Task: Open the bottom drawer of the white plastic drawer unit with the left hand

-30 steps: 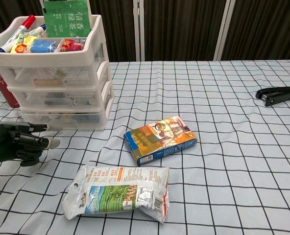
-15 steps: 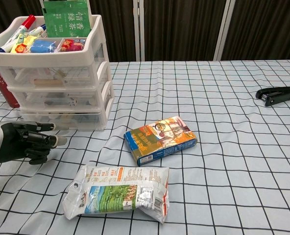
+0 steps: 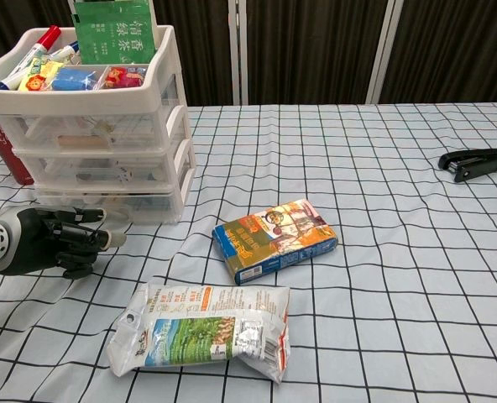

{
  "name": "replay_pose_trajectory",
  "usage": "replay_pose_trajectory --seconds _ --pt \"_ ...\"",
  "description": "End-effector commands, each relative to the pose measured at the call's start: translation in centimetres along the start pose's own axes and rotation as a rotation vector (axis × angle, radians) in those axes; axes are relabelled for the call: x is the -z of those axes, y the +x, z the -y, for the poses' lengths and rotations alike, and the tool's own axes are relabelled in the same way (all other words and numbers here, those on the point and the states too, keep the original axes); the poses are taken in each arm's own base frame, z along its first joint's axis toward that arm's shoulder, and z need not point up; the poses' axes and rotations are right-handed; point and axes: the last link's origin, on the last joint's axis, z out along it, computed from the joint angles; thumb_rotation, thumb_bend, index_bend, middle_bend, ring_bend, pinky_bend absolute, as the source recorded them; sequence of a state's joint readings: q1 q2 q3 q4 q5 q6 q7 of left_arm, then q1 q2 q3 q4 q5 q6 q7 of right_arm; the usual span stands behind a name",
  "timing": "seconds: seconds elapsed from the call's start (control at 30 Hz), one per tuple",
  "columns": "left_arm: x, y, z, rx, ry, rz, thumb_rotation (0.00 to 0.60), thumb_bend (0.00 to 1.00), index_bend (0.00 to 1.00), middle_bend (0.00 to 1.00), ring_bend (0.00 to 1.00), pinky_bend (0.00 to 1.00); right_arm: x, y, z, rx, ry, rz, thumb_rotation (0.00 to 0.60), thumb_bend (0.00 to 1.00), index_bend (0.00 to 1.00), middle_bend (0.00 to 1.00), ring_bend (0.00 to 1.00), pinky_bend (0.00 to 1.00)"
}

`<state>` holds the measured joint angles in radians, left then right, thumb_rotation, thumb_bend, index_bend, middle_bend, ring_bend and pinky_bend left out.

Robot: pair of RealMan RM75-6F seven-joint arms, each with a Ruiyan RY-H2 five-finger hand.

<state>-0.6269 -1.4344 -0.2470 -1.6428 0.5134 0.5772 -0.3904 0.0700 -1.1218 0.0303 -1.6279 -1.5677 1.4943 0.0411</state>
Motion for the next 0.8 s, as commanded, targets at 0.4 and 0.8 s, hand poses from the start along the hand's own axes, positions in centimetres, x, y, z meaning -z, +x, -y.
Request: replay_pose_trajectory --seconds 0.4,0.8 --pt "-0.76 -0.55 -0.19 0.015 -0.005 0.016 0.6 0.47 0.05 0.93 0.95 0.81 0.04 -0.05 0.09 0.001 0.007 0.004 0.6 0.03 0.0 0.0 0.0 0.0" --pt "-1.13 -0.93 0.01 0.032 -0.016 0.034 0.6 0.47 0.14 0.93 0.95 0.81 0.02 -0.27 0.18 0.007 0.011 0.011 0.6 0.03 0.0 0.0 0.0 0.0"
